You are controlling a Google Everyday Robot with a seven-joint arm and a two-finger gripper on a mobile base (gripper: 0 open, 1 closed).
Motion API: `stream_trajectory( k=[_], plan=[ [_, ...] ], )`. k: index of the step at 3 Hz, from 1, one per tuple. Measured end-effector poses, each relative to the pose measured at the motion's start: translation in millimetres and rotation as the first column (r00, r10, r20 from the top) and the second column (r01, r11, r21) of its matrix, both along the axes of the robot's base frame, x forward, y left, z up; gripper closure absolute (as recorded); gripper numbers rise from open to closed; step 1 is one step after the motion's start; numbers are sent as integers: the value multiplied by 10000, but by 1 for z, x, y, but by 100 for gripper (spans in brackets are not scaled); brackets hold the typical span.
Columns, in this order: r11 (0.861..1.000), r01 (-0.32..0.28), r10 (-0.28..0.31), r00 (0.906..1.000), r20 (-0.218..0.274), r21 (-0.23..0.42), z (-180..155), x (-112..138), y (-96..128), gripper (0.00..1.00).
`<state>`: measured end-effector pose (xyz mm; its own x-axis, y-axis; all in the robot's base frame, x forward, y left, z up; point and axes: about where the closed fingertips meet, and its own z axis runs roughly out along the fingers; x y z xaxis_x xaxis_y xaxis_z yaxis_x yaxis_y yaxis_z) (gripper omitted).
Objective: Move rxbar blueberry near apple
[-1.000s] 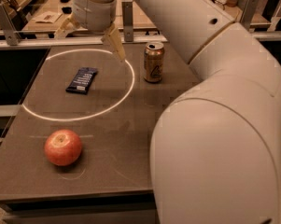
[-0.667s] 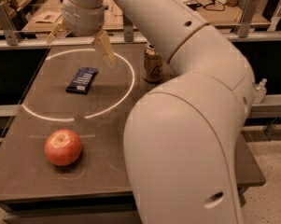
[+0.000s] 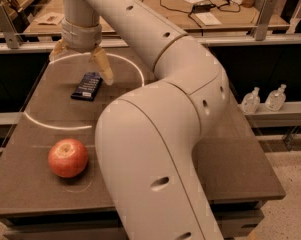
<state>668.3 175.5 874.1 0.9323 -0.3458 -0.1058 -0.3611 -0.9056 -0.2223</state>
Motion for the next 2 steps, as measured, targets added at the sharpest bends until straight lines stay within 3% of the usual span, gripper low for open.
stream_trajectory(
  k=[1,2],
  plan=[
    [9991,323,-332,9988,-369,-257,-22,9,-1,0],
    [9977,266,-289,9989,-363,-629,-29,12,-9,0]
  ],
)
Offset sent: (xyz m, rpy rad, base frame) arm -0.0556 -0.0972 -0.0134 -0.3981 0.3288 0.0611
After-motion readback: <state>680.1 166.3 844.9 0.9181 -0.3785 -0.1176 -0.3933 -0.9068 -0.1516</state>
